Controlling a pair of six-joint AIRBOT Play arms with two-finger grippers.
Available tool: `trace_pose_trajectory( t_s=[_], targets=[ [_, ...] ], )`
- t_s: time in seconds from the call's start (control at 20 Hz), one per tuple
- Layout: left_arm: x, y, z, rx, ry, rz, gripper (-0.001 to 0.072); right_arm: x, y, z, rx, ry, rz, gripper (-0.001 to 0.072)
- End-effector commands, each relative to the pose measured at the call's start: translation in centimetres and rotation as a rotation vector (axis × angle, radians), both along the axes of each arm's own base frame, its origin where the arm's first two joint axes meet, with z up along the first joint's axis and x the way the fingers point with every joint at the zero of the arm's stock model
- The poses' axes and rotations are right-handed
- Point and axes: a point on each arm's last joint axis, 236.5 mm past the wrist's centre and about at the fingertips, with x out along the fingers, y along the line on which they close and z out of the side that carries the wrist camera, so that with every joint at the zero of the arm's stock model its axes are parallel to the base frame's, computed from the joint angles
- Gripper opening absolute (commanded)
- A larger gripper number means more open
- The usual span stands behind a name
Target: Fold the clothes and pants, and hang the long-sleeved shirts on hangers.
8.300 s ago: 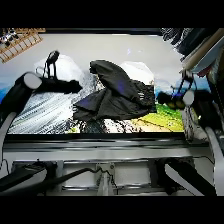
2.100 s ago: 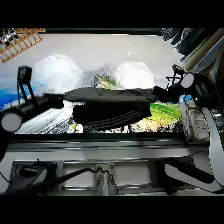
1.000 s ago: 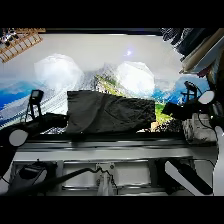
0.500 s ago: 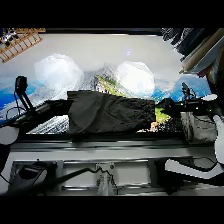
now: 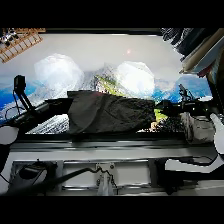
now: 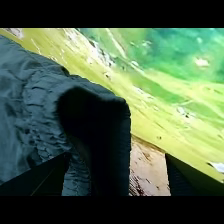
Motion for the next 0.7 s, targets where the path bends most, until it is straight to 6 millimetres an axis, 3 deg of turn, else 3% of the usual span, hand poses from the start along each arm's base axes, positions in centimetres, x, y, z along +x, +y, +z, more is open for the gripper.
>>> trace_pose_trajectory(
  t_s=[0.0, 0.4, 0.65],
  targets=[
    [0.0, -0.1, 0.2, -0.011, 0.0, 0.0, 0.0465, 0.0, 0.3, -0.7, 0.03, 0.019, -0.004, 0.0699],
    [0.0, -0.1, 0.2, -0.009, -0.001, 0.001, 0.0466, -0.6, 3.6, -1.7, 0.058, 0.06, 0.081, 0.0698],
    [0.0, -0.1, 0.2, -0.009, -0.001, 0.001, 0.0465, 0.1, 5.5, -1.8, 0.063, 0.043, 0.094, 0.0693]
  ],
)
